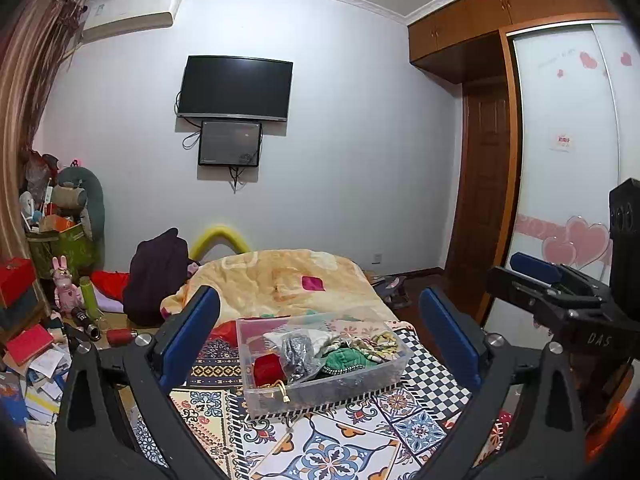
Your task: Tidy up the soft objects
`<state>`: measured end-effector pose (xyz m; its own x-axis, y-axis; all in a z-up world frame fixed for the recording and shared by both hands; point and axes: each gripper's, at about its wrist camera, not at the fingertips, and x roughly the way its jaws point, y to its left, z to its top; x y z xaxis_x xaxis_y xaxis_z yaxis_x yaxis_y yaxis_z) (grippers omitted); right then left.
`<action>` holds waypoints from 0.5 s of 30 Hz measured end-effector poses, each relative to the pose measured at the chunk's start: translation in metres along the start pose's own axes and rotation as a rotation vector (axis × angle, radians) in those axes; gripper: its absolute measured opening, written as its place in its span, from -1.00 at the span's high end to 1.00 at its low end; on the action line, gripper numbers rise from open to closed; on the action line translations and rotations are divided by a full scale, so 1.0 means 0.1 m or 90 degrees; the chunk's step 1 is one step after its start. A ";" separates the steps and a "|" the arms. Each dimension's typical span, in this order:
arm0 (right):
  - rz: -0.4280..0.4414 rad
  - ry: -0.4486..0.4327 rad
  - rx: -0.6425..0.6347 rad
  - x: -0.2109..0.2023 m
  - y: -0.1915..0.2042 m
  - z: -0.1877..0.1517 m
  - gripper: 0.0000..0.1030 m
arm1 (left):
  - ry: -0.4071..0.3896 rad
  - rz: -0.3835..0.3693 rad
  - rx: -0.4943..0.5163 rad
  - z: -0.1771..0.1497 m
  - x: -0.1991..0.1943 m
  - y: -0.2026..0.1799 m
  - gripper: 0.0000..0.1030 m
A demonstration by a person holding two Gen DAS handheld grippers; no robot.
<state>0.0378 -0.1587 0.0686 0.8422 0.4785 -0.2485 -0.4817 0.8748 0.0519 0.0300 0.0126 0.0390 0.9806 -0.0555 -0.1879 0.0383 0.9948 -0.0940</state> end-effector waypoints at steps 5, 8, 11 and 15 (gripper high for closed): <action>-0.007 -0.006 -0.001 -0.03 0.01 -0.03 -1.00 | -0.002 0.001 0.004 0.00 -0.02 -0.01 -0.98; -0.011 -0.008 -0.002 -0.06 -0.01 -0.05 -1.00 | -0.003 0.000 0.005 0.00 -0.02 -0.02 -0.98; -0.011 -0.008 -0.002 -0.07 -0.01 -0.06 -1.00 | -0.005 0.001 0.008 0.00 -0.03 -0.03 -0.98; -0.012 -0.010 -0.003 -0.07 -0.01 -0.06 -1.00 | -0.005 0.001 0.008 -0.01 -0.03 -0.04 -0.98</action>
<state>0.0305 -0.1633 0.0649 0.8549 0.4627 -0.2348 -0.4663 0.8836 0.0433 0.0264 0.0085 0.0395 0.9821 -0.0530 -0.1805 0.0387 0.9959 -0.0819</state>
